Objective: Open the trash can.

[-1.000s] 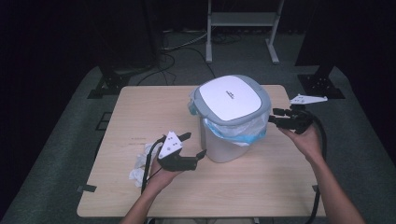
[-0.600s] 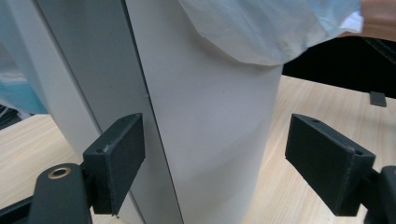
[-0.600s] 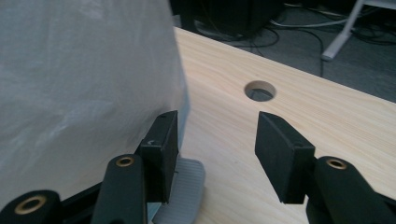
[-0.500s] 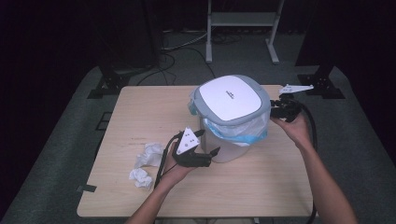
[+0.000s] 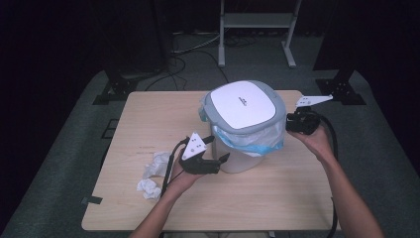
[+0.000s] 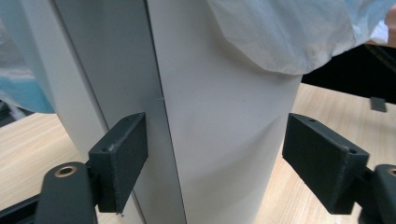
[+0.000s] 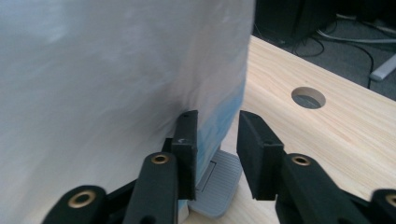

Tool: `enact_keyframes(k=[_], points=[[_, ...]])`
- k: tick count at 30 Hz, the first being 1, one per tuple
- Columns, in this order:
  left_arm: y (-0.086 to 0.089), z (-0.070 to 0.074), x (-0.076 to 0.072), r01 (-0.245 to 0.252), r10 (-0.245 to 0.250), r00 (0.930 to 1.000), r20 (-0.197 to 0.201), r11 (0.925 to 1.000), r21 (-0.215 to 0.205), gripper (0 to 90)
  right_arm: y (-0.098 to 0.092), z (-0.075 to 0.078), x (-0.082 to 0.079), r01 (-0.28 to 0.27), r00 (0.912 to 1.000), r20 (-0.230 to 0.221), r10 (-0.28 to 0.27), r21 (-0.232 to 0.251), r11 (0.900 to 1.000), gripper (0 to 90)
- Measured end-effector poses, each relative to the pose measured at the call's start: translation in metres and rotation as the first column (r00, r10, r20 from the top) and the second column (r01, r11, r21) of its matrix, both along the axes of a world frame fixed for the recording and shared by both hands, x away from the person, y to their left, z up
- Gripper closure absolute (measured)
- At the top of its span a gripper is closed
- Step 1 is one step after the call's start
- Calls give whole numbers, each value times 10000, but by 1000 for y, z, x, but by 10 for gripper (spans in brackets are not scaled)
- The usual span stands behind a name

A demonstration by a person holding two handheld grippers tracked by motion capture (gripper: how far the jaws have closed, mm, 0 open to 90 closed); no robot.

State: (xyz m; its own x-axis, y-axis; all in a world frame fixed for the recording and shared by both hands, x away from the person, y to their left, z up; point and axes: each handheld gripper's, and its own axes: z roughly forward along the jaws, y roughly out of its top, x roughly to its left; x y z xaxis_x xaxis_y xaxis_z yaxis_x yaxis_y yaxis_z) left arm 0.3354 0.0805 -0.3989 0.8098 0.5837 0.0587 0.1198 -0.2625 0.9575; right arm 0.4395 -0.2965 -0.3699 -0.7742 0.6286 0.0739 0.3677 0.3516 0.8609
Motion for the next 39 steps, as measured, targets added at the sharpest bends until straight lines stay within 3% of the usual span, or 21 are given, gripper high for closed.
enact_keyframes(k=[6, 9, 13, 15, 17, 18, 19, 23, 28, 34, 38, 39], points=[[17, -1, 7, 97, -96, 9999, 83, 9999, -35, 230, 6, 1, -17, -574, 9984, -2, 574, -121, 9983, 690], [25, 0, 10, 71, -73, 9998, 167, 9998, 160, 230, 12, 1, -26, -974, 9952, 39, 975, -197, 9951, 680], [38, 1, 16, 68, -78, 9997, 224, 9990, 441, 224, 25, -1, -35, -1526, 9883, -56, 1525, -379, 9876, 639], [43, 1, 17, -49, 37, 9998, 199, 9984, 568, 229, 34, -2, -38, -1944, 9807, -290, 1932, -503, 9796, 594], [46, 1, 16, -176, 160, 9996, 239, 9976, 667, 236, 43, -2, -41, -2206, 9753, -370, 2179, -1033, 9699, 555], [47, 0, 16, -202, 187, 9996, 229, 9977, 655, 236, 42, -2, -39, -2063, 9785, -248, 2049, -1415, 9682, 547], [47, 0, 14, -243, 225, 9994, 273, 9973, 688, 236, 42, -2, -39, -2063, 9785, -248, 2049, -1415, 9682, 547], [47, -1, 9, -286, 261, 9989, 390, 9976, 635, 257, 20, -4, -18, -919, 9957, -173, 905, -1242, 9880, 531], [40, 0, 4, -276, 250, 9989, 402, 9975, 646, 257, 12, -5, 14, 252, 9997, 48, -249, -881, 9958, 523], [33, 1, -7, -657, 631, 9966, 523, 9967, 481, 253, 28, -7, 64, 580, 9983, 71, -577, -668, 9961, 472], [30, 1, -11, -847, 823, 9954, 485, 9952, 497, 253, 38, -7, 78, 399, 9992, 122, -393, -593, 9974, 471], [28, 1, -12, -947, 923, 9947, 452, 9941, 537, 253, 40, -7, 81, 400, 9988, 318, -385, -486, 9980, 471]])
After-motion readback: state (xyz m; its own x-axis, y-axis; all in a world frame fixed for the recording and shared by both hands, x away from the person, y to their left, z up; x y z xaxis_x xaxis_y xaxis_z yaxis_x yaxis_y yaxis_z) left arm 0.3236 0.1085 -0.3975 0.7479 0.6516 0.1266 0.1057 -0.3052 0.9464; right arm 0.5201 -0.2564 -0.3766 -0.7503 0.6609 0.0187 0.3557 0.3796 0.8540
